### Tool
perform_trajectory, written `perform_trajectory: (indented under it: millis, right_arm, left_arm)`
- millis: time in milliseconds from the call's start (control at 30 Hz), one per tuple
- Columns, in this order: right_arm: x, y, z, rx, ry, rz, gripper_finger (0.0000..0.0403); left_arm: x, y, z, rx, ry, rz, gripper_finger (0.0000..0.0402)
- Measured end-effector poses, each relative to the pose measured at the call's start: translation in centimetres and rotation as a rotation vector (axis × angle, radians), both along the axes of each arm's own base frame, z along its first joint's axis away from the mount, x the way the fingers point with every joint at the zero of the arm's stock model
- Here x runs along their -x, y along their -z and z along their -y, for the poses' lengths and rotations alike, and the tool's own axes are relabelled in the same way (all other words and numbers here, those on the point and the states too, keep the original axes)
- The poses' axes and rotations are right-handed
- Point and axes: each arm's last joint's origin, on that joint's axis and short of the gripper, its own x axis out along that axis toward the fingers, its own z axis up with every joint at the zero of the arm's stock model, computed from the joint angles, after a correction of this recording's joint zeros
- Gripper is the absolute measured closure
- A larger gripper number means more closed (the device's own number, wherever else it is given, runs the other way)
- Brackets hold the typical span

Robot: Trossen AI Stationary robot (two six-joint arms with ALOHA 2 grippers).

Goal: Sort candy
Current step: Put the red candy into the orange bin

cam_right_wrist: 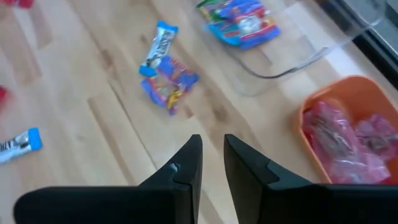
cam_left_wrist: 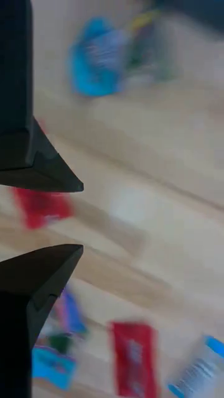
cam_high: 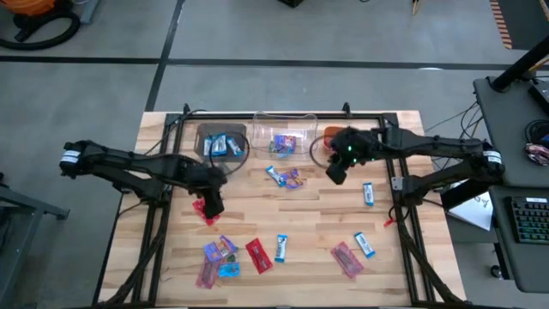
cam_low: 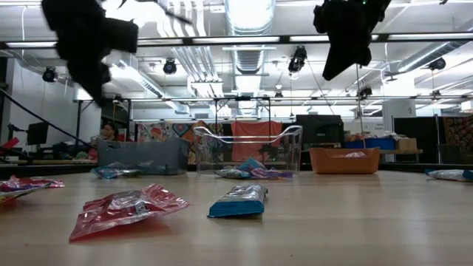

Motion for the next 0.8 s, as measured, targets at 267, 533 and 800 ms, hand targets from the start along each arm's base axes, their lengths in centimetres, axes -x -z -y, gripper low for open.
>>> perform_trajectory:
  millis: [267,533,800]
  right_arm:
    - [-1.4,1.1,-2.5,0.015,-0.074,-0.026,0.0344]
    - [-1.8,1.5,-3.5,0.015,-0.113,-0.043,0.0344]
    - [-1.8,1.6,-3.7,0.018,-0.124,-0.047,0.0344]
  left_arm:
    - [-0.1,3.2,1.2,0.059,-0.246,-0.358,0.0272]
    - [0.0,5.1,2.7,0.044,-0.332,-0.556,0.0272]
    - [0.2,4.8,3.3,0.054,-0.338,-0.527,0.0272]
